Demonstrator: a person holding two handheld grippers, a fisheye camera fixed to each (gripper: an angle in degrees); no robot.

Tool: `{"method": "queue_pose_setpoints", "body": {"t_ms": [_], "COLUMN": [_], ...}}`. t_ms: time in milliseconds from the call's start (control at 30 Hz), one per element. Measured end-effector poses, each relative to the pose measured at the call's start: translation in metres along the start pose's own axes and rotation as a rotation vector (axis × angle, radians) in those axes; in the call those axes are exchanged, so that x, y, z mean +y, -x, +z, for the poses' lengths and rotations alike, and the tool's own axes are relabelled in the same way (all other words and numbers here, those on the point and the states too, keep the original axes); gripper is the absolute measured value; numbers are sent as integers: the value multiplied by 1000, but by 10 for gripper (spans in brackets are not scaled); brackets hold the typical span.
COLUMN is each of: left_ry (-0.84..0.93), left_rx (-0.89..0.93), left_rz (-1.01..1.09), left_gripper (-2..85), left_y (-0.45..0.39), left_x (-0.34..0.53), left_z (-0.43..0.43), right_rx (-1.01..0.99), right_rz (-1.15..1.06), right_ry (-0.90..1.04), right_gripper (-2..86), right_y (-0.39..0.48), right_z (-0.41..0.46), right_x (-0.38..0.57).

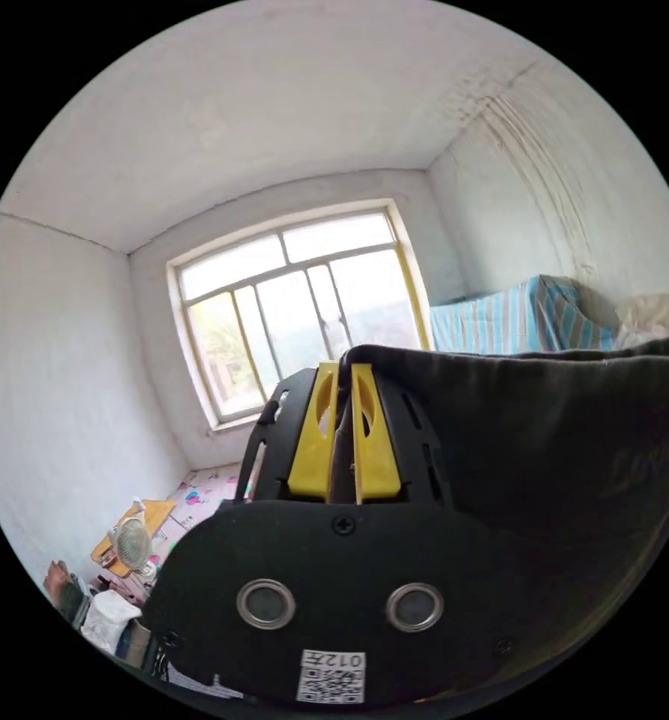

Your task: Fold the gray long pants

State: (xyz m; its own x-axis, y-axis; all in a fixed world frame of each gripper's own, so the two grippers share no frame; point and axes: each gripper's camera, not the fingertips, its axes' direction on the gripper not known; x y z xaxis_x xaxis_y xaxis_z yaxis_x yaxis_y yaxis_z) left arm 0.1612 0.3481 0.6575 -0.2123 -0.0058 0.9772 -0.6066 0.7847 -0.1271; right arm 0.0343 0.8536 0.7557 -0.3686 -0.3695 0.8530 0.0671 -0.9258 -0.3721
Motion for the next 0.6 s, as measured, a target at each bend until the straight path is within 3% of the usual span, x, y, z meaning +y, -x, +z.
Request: {"method": "queue_pose_setpoints", "body": {"t_ms": [200, 367, 467, 600], "left_ry": [296, 745, 991, 1018], "left_rx": [310, 539, 646, 687], "left_rz": [117, 157, 137, 67], "left_gripper": [8, 12, 11, 6], "left_y": [-102, -195, -211, -176], "left_x": [79, 237, 311, 351], "left_z": [255, 488, 576, 635], "right_rx": [134, 364, 435, 585], "right_rz": [356, 718, 928, 1077], "right_ry": [75, 294, 459, 630], "right_gripper": [29, 24, 20, 15], "right_y": [-195, -377, -459, -525], "right_z": [-84, -137, -159, -188], "right_x": [190, 433, 568, 693]}}
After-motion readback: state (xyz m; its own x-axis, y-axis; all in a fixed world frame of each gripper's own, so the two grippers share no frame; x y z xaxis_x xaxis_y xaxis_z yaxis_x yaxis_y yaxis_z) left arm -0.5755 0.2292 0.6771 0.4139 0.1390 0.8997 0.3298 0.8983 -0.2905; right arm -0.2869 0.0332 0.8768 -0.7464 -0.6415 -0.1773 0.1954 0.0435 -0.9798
